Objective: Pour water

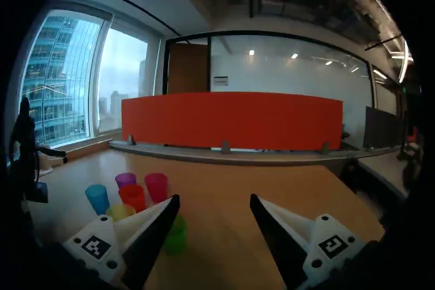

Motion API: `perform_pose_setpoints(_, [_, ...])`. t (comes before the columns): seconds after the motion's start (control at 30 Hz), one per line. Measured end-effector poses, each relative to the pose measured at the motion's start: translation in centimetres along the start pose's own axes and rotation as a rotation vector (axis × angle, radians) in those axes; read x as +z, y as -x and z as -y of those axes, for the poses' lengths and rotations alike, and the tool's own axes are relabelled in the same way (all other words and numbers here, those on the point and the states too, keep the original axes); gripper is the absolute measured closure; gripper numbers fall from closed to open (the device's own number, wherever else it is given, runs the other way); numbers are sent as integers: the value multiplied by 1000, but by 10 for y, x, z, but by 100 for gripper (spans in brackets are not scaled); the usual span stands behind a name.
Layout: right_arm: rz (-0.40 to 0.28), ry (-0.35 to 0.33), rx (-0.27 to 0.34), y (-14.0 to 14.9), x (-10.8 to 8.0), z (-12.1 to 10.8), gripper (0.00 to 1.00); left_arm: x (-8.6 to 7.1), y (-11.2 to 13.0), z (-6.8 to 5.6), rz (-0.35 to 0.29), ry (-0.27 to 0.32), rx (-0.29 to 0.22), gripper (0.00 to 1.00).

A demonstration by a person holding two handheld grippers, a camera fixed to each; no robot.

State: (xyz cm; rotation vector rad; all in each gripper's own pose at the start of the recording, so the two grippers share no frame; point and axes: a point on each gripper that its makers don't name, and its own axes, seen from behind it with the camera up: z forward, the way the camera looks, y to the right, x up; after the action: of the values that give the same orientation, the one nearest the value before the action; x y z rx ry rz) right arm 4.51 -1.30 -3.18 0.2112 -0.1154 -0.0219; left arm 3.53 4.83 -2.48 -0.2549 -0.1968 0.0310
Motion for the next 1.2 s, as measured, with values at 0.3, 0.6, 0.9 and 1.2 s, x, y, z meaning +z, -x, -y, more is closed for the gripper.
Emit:
perform_pose_setpoints(0.3, [-101,119,-27,-19,0,-15,0,-2,-17,10,-84,-99,28,4])
perform_pose_setpoints(0.6, [-162,188,-20,-32,-1,-22,0,-4,-20,15,-120,-135,-27,4])
perform_pose_setpoints(0.9, [-172,208,-18,-34,-4,-25,0,-2,-23,17,-137,-157,-25,4])
perform_pose_setpoints(1.2, [-166,228,1,-29,-5,-31,0,-2,-28,24,-167,-208,9,4])
